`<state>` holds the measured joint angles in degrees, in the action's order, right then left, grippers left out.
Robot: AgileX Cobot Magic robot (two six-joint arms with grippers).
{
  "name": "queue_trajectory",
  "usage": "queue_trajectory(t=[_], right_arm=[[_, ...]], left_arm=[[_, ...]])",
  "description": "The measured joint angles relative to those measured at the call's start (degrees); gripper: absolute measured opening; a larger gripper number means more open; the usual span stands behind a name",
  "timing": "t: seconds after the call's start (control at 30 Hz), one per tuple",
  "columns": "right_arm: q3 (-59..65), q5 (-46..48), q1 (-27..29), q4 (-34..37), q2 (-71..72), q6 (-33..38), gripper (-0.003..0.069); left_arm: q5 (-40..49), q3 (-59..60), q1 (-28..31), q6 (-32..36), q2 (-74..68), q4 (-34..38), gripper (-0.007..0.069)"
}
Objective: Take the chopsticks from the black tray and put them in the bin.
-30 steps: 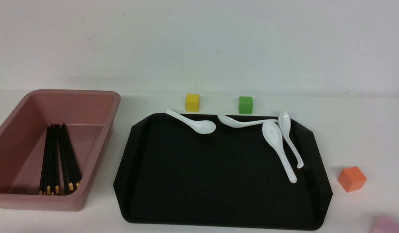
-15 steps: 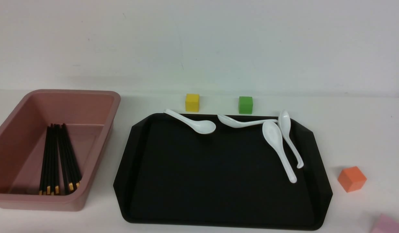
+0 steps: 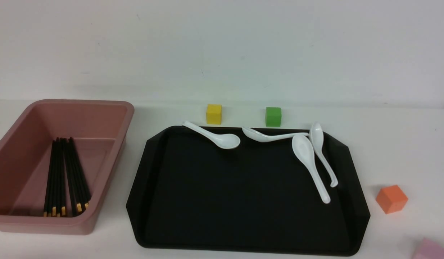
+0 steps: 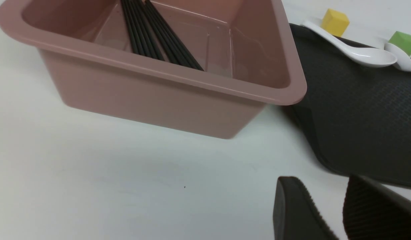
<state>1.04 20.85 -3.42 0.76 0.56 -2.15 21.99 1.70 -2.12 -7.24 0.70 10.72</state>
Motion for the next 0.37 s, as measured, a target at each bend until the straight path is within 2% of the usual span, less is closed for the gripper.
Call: queue_trajectory(t=[0.37], right_arm=[[0.00,0.00,0.00,0.00,0.00,0.00,0.0150]], left_arm=[[0.00,0.00,0.00,0.00,0.00,0.00,0.0239]])
